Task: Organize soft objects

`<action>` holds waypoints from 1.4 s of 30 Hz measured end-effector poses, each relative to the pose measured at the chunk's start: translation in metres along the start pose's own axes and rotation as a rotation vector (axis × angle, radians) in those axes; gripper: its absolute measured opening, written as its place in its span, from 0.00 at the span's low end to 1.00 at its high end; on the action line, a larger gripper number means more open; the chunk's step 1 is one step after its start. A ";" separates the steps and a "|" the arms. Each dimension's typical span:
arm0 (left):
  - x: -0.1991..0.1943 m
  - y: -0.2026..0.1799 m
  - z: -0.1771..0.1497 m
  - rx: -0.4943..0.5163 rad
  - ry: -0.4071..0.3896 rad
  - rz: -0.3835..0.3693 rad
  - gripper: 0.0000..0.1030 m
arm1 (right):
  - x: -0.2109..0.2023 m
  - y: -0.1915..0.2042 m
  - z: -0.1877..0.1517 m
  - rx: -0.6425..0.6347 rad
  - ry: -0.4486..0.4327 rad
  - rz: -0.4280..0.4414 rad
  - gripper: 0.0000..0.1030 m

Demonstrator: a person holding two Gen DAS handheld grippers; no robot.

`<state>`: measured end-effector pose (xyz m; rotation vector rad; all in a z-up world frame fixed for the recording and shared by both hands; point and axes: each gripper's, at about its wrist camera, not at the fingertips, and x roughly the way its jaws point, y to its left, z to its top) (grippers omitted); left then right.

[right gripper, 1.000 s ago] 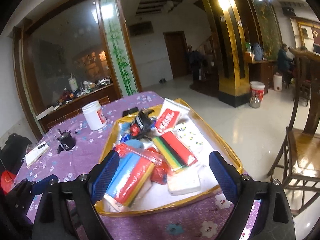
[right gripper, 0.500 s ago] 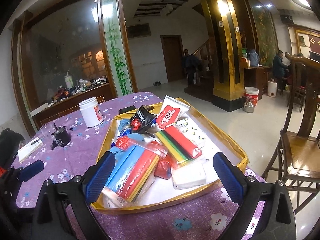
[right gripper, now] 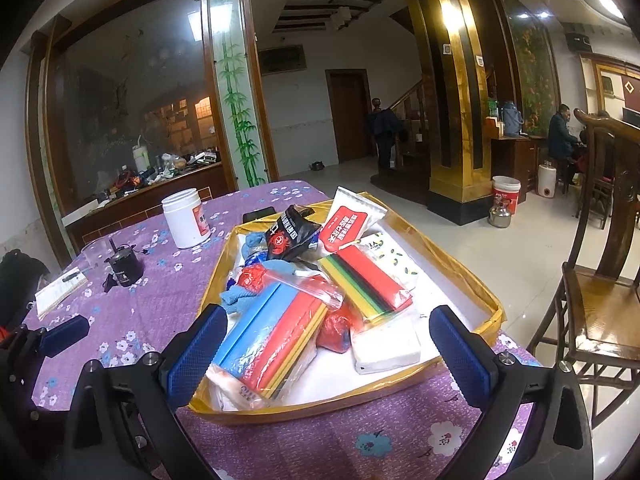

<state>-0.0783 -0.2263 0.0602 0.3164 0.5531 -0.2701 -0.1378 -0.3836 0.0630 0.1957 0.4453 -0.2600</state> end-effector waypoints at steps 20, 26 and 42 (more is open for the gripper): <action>0.001 -0.004 -0.004 0.028 0.001 0.015 0.82 | 0.002 0.000 0.000 0.001 0.007 0.003 0.99; 0.000 -0.004 -0.004 0.031 -0.001 0.026 0.82 | 0.001 -0.001 0.001 0.003 0.008 0.003 0.99; -0.002 0.001 -0.004 0.023 -0.012 0.026 0.82 | 0.001 -0.001 0.000 0.003 0.007 0.004 0.99</action>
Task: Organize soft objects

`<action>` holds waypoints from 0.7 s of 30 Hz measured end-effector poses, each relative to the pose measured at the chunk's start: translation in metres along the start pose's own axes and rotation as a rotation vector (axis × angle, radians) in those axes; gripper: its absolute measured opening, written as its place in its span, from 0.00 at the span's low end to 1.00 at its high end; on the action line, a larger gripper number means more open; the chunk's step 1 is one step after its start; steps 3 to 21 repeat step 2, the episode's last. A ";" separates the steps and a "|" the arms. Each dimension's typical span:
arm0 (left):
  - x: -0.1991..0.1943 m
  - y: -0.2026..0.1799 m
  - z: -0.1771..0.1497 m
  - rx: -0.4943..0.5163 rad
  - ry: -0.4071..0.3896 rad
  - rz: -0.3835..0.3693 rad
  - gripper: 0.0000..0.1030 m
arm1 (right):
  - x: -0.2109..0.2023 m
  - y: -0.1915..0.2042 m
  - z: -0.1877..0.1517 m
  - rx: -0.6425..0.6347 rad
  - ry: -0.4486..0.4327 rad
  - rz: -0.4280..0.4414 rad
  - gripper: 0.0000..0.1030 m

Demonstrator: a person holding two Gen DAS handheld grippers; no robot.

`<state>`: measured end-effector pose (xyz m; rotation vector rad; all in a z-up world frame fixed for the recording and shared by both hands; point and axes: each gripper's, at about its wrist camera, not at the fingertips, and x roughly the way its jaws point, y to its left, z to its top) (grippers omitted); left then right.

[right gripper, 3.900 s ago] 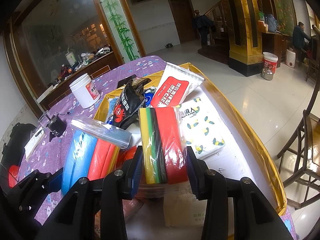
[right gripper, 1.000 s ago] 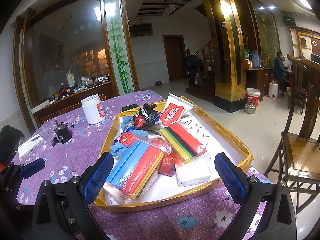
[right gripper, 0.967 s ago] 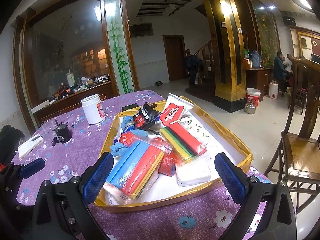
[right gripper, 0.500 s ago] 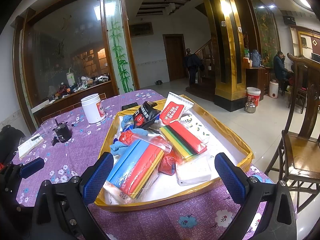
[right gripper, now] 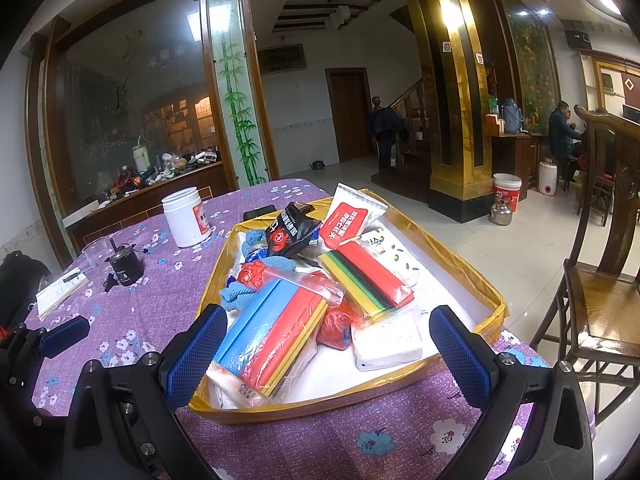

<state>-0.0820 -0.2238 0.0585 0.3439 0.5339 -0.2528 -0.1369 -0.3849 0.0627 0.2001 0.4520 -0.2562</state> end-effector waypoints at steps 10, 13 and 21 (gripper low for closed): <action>0.002 0.001 0.000 -0.002 0.010 -0.009 0.82 | 0.000 0.000 0.000 0.000 0.000 0.000 0.99; 0.002 0.001 0.000 -0.002 0.010 -0.009 0.82 | 0.000 0.000 0.000 0.000 0.000 0.000 0.99; 0.002 0.001 0.000 -0.002 0.010 -0.009 0.82 | 0.000 0.000 0.000 0.000 0.000 0.000 0.99</action>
